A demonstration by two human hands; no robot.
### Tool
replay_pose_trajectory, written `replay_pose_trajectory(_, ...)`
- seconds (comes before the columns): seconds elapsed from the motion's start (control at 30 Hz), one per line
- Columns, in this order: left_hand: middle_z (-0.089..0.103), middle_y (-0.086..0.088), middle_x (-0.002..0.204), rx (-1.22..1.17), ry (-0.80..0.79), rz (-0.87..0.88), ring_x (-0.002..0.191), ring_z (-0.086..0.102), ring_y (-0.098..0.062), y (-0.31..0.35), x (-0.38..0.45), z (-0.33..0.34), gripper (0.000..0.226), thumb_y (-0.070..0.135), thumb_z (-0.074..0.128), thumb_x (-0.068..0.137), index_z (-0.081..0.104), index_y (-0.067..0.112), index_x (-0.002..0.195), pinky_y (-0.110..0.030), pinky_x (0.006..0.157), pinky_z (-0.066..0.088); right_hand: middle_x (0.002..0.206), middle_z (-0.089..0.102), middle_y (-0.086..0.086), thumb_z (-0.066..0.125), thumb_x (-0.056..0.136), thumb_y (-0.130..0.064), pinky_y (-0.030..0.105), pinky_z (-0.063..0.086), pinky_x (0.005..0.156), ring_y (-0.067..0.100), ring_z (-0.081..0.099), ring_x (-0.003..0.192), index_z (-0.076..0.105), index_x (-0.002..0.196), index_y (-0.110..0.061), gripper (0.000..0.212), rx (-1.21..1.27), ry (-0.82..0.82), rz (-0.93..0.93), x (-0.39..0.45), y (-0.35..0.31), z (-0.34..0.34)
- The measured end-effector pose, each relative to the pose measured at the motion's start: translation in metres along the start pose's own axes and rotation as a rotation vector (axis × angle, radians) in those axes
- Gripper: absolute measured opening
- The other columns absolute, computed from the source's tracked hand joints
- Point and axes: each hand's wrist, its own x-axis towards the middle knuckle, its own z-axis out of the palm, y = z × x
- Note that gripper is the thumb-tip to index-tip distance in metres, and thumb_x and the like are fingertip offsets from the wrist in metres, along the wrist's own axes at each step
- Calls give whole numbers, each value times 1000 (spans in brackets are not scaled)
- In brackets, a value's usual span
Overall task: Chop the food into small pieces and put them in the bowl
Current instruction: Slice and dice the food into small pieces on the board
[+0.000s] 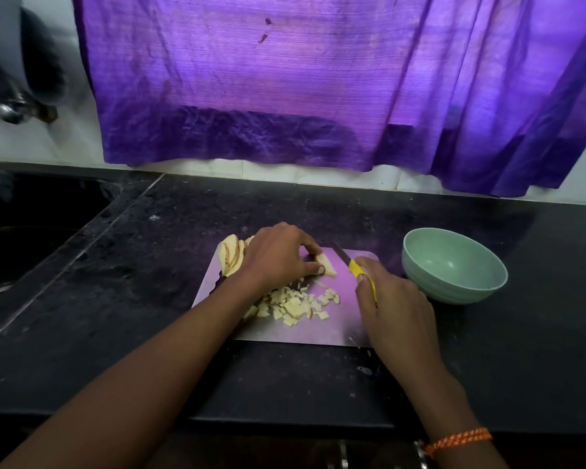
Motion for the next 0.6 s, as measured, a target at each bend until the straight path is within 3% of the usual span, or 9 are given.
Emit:
replay_pose_trajectory(0.13,79,16,110,21,13,15,96,70,-8,2,-1,0,38,60,84,82,82,40,114,-26,74,50,103,71,4,40,106,-32,37,40,63,30,65,87,50,143,-32,38,-45,-62,3,7,-8,0)
replay_pose_trajectory(0.3,80,16,92,-2,13,17,81,69,-6,2,-4,-1,34,62,83,82,82,43,111,-30,75,58,103,68,4,39,107,-37,35,33,64,27,50,76,48,142,-35,36,-80,-139,36,6,-16,-2)
replay_pose_trajectory(0.4,78,19,86,-55,39,45,77,70,-7,2,-4,-1,20,55,83,85,82,46,103,-32,93,53,103,68,4,41,106,-40,34,33,65,23,42,74,46,142,-36,37,-80,-142,41,5,-17,-1)
replay_pose_trajectory(0.5,77,17,78,-62,65,48,73,69,-8,2,-2,1,11,50,84,86,82,47,97,-41,122,32,101,67,2,41,106,-40,33,31,63,20,42,72,45,142,-36,36,-73,-151,35,5,-18,0)
replay_pose_trajectory(0.6,75,16,76,-52,47,37,74,67,-6,3,-2,0,7,46,84,88,82,44,95,-43,129,18,99,66,2,40,106,-40,34,35,65,19,44,75,48,139,-34,34,-43,-173,17,5,-18,2)
